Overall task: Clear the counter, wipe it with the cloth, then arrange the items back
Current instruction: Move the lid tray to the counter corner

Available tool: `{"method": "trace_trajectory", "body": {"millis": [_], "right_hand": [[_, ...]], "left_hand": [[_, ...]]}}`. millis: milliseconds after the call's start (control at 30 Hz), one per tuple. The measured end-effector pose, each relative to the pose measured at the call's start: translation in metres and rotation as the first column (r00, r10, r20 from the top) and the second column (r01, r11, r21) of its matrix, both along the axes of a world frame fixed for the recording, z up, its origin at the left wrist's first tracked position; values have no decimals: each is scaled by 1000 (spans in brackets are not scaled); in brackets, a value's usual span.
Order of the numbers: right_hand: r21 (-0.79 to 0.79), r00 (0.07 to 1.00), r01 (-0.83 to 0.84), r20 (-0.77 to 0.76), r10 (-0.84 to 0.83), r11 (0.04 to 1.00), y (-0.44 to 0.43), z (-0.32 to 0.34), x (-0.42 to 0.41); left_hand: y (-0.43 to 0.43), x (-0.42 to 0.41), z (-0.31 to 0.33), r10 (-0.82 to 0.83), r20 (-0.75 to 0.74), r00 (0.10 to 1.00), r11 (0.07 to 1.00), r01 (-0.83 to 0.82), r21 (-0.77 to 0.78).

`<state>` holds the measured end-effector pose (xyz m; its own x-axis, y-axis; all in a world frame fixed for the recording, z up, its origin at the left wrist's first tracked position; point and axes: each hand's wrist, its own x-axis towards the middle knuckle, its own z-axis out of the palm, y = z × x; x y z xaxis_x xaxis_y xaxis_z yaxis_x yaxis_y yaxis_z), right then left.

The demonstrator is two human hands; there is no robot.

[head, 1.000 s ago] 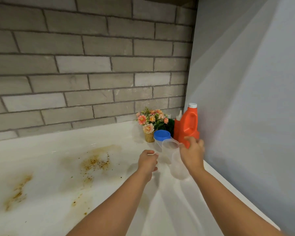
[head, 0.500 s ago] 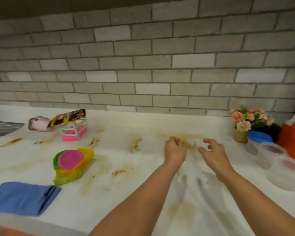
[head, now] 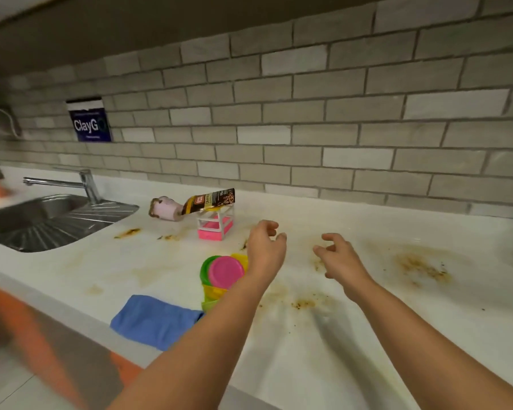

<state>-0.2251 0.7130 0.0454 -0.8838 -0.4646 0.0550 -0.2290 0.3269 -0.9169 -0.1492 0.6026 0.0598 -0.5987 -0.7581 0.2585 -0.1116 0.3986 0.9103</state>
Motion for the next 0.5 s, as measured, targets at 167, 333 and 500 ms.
{"method": "trace_trajectory", "body": {"millis": [167, 333, 500], "right_hand": [[38, 996, -51, 73, 48, 998, -82, -8, 22], [110, 967, -19, 256, -10, 994, -132, -27, 35], [102, 908, 45, 410, -83, 994, -153, -46, 42]], "left_hand": [[-91, 37, -3, 90, -27, 996, 995, -89, 40], [-156, 53, -27, 148, 91, 985, 963, -165, 215], [-184, 55, -57, 68, 195, 978, 924, -136, 359]]}}
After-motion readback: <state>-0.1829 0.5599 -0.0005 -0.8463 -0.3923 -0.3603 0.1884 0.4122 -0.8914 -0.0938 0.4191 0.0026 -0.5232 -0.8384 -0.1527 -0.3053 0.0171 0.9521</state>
